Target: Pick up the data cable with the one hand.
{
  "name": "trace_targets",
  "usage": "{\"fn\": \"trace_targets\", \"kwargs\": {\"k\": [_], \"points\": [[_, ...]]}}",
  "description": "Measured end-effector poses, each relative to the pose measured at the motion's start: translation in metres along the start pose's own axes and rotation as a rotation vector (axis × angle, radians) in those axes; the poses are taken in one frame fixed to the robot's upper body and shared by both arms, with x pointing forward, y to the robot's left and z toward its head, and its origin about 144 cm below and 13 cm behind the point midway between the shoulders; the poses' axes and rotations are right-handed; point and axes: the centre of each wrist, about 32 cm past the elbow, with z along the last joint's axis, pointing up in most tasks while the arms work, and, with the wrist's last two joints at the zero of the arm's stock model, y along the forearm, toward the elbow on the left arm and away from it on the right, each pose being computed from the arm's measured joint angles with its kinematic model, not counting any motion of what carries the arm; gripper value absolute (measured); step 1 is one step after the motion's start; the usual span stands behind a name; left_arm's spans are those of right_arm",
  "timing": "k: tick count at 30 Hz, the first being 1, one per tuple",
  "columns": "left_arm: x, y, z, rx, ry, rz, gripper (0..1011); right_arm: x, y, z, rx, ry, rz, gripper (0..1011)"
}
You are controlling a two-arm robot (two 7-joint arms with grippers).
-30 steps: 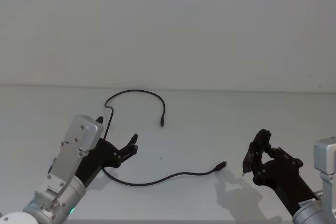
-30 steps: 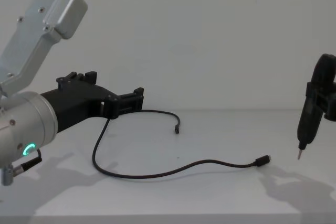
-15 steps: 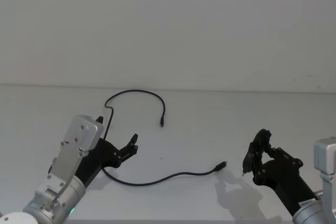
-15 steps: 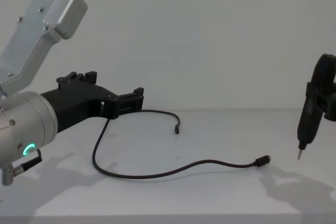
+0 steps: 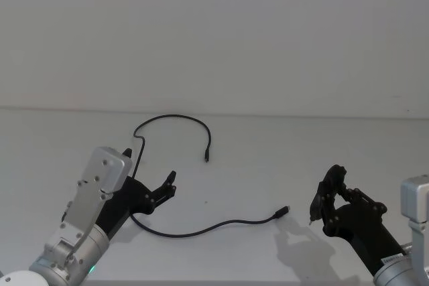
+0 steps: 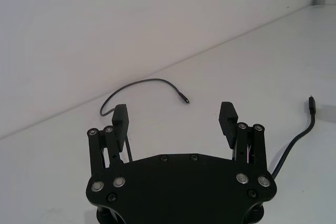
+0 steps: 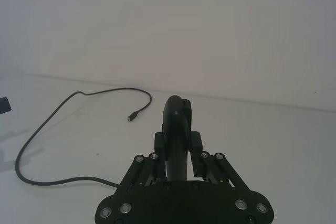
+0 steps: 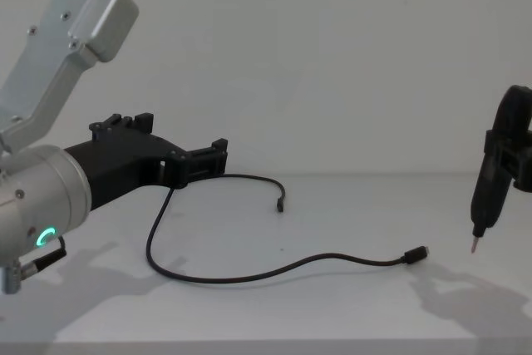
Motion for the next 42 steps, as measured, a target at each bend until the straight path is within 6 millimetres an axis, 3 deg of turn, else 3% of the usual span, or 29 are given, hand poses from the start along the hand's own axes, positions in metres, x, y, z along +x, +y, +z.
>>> {"fn": "trace_targets", "kwargs": {"k": [10,22,42], "points": [[0.002,-0.005,-0.001,0.005,0.0,-0.036,1001,0.0,0.0,0.0,0.0,0.0,0.0,269],[0.011,-0.025,-0.005,0.031,-0.006,-0.188,1001,0.0,0.0,0.0,0.0,0.0,0.0,269],[0.025,-0.083,-0.011,0.139,-0.015,-0.563,1001,0.0,0.0,0.0,0.0,0.0,0.0,269]]}}
